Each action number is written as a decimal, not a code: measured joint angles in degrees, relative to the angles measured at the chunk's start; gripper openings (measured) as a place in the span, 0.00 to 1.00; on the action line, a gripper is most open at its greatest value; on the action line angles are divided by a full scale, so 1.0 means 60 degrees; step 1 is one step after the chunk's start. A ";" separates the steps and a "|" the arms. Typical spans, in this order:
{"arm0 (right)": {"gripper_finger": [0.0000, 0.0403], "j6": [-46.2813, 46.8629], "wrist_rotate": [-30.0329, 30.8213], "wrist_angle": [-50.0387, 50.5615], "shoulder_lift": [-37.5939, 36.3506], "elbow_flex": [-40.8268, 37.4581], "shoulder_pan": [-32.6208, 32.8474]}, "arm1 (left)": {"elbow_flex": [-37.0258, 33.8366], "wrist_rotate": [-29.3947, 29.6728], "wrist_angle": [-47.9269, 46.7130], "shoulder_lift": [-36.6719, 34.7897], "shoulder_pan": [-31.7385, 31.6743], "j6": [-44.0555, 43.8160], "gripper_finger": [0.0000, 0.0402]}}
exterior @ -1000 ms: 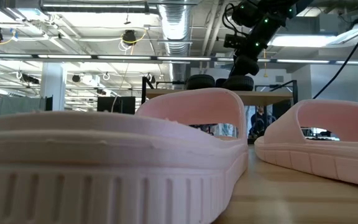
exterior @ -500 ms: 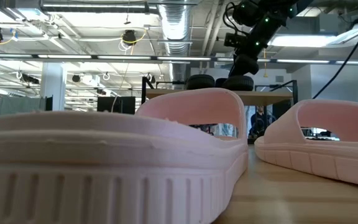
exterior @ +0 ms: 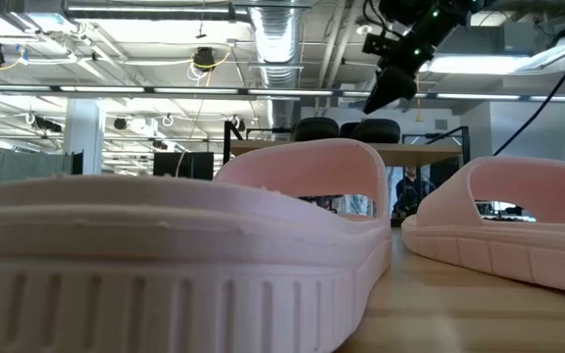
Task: Pick and place slides into the shelf
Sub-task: Put the pink slipper under the shelf
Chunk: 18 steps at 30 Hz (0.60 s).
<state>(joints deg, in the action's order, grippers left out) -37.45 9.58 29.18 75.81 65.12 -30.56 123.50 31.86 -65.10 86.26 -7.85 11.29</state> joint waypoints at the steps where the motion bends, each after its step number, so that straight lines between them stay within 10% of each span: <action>1: 0.21 0.0003 -0.0051 0.0116 -0.0119 0.0000 0.0067 | 0.0000 0.0001 0.0000 0.0000 0.0001 -0.0005 0.38; 18: 0.20 0.3118 -0.2464 0.3483 -0.3306 0.1581 0.1950 | 0.0004 -0.4868 -0.0559 0.1775 -0.0001 -0.0328 0.38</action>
<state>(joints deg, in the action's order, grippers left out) -18.75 -5.20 50.08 55.98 74.61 -18.86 123.52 2.65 -68.45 96.91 -7.86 9.32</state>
